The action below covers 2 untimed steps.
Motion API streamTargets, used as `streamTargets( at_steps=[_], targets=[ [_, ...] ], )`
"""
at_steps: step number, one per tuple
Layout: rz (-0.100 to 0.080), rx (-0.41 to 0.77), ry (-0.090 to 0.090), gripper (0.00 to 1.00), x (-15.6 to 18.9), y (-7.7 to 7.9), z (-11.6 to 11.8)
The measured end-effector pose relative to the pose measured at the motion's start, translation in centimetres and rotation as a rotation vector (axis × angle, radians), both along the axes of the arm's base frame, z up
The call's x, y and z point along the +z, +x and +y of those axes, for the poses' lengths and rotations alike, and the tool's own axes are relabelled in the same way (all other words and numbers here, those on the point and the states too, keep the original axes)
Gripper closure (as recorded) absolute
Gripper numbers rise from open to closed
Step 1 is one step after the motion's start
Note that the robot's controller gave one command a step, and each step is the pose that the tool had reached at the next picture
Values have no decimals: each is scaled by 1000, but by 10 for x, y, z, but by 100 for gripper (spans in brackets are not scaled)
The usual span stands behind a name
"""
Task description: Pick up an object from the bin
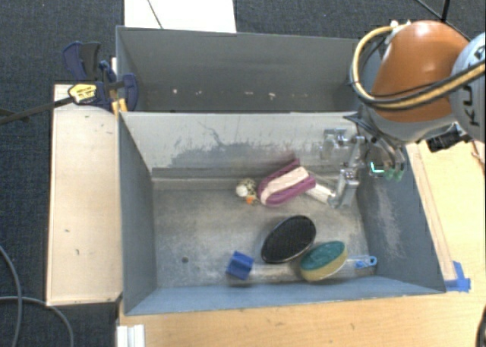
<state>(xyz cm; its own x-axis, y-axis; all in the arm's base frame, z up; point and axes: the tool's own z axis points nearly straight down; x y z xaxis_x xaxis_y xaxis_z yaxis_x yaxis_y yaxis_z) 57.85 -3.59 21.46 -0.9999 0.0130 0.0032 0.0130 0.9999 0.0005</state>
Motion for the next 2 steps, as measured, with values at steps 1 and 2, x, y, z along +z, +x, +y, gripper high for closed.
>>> streamTargets(
  at_steps=[1, 2],
  targets=[
    [-6, 226, 0, 0, -143, -67, 9],
    [-14, 180, -1, 0, -143, -57, 28]
  ],
)
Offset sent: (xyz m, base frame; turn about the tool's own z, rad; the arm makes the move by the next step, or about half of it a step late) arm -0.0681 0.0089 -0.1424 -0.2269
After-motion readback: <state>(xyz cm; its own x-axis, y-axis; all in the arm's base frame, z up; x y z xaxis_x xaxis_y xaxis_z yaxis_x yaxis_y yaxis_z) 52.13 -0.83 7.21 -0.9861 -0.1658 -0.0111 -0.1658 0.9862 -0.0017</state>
